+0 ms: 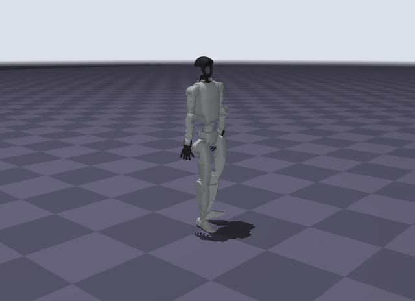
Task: In place motions
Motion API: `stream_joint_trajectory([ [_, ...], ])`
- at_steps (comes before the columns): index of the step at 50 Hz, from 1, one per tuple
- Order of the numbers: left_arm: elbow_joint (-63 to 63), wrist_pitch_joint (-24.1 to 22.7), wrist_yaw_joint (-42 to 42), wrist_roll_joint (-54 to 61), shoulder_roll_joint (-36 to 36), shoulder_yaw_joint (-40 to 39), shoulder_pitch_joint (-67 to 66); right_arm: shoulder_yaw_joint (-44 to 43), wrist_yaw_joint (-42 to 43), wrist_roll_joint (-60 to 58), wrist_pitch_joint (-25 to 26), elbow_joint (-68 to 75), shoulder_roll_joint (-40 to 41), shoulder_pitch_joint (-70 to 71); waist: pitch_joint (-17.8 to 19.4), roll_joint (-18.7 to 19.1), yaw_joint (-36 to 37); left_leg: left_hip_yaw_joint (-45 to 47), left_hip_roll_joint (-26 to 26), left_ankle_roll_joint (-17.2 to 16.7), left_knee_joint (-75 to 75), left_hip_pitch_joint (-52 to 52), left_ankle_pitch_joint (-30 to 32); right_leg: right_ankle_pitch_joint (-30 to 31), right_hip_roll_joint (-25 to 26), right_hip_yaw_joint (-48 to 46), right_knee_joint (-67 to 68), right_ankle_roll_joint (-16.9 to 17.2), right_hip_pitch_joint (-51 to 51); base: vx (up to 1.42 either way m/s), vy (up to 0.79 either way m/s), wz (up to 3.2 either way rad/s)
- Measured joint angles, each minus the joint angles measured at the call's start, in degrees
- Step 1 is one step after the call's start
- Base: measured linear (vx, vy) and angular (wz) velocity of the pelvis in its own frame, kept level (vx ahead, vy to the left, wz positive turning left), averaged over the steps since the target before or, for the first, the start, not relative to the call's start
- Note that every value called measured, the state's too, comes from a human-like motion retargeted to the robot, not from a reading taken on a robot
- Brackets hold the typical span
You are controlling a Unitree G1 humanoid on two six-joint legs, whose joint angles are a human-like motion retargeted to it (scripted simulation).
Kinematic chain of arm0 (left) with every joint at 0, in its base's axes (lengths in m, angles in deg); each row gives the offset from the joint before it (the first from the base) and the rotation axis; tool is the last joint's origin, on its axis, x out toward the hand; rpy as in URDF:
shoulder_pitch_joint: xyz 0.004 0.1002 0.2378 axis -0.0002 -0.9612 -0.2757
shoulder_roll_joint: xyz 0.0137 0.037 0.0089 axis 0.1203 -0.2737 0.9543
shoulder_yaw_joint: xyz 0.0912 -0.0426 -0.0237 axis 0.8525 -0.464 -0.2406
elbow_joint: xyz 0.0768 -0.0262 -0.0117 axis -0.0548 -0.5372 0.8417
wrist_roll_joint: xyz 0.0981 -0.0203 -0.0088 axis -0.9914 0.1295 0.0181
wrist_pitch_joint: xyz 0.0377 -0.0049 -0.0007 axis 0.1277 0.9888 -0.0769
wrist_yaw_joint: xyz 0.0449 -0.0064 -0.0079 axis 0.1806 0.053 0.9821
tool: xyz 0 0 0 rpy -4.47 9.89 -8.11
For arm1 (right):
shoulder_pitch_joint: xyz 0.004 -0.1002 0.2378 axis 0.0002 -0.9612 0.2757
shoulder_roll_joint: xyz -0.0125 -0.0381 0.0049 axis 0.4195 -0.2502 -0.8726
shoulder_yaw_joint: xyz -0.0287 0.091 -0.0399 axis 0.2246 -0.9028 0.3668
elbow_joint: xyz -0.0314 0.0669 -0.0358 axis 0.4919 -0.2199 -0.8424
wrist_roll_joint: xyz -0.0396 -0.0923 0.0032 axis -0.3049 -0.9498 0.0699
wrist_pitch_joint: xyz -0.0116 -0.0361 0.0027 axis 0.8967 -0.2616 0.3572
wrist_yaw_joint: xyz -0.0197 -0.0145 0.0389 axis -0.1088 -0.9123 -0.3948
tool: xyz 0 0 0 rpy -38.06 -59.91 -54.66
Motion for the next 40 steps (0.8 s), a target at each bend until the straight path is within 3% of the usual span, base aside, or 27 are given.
stream_joint_trajectory([
  [40, 0.06, -0.01, 0.0, 0.2, -0.23, 0.14, -0.04, 0.72, -0.01, -0.38, -0.17, -0.29, 0.32, -0.03, 0.08, 0.03, 0.03, 0.5, 0.01, -0.2, -0.16, 0.28, -0.19, -0.11, 0.08, -0.07, -0.22, -0.18, 0.04, 0.0, 0.0, 0.0],
])
